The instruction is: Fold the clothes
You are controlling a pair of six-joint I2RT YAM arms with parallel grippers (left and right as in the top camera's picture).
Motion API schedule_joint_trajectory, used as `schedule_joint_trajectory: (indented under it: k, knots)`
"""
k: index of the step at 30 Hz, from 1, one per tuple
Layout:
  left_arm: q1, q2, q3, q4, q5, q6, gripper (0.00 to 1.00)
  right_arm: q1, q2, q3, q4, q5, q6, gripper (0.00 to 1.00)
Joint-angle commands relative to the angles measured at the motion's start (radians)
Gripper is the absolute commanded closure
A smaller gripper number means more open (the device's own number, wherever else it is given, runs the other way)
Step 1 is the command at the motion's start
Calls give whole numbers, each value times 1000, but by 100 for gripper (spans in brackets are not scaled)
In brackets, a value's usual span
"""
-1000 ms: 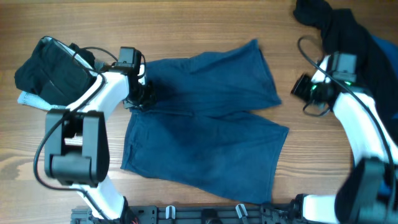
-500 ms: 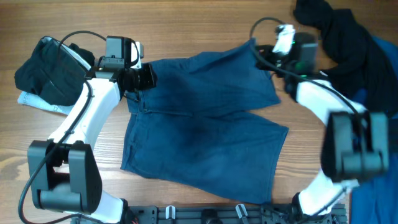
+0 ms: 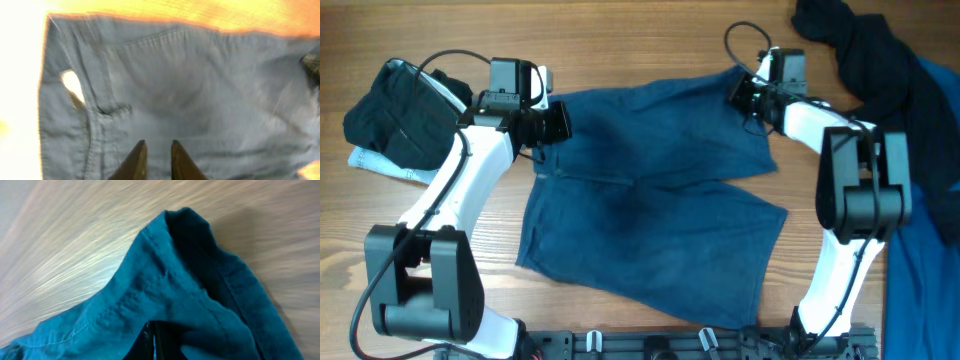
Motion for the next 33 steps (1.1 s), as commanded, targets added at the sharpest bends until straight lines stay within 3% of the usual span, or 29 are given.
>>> schedule_joint_trajectory:
  k: [1, 8, 11, 16, 19, 29, 33]
  knots:
    - [-31, 49, -1, 106, 77, 2, 77, -49, 74, -67, -106, 233, -104, 96]
    - [-82, 227, -1, 251, -31, -29, 80, -41, 14, -67, -177, 209, -215, 96]
    - [-75, 306, -1, 278, -50, -47, 96, -42, -21, -67, -223, 211, -232, 96]
    - [-19, 332, 0, 170, -318, -141, 96, -64, -58, -67, -304, 294, -231, 96]
    - [33, 312, 1, 172, -314, -156, 96, -79, -58, -67, -352, 341, -230, 96]
    - [144, 261, 97, 124, -86, -94, 95, -85, -83, -67, -405, 290, -232, 96]
    - [147, 150, 146, 59, -11, -46, 91, -85, -190, -67, -382, 104, -346, 95]
